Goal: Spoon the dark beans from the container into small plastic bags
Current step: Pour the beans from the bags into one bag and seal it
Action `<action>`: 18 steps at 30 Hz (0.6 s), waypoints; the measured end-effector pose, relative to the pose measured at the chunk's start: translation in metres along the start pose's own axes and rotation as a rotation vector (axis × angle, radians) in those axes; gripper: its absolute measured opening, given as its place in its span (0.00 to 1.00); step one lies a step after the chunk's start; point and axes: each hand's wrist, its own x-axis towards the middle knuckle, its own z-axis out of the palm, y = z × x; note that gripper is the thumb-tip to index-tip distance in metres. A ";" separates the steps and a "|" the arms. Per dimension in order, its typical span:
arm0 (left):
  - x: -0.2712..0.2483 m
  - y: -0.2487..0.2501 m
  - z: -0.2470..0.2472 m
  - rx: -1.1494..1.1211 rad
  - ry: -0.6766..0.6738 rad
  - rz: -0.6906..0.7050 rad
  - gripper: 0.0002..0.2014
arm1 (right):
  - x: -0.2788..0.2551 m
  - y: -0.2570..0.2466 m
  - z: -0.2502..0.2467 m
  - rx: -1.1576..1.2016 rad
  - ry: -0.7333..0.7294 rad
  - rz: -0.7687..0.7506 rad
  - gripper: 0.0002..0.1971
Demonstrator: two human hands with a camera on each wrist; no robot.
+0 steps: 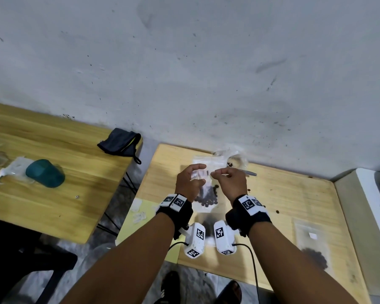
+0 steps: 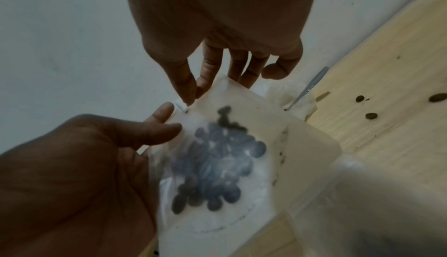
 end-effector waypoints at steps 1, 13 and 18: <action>0.001 0.000 0.000 -0.020 0.001 -0.025 0.23 | -0.001 0.000 0.000 0.012 -0.017 -0.003 0.06; -0.001 -0.002 0.001 -0.142 0.034 -0.085 0.10 | -0.004 0.004 0.002 0.039 -0.063 -0.077 0.04; -0.001 -0.005 0.002 -0.138 0.061 -0.076 0.05 | -0.004 0.011 -0.001 0.005 -0.092 -0.071 0.04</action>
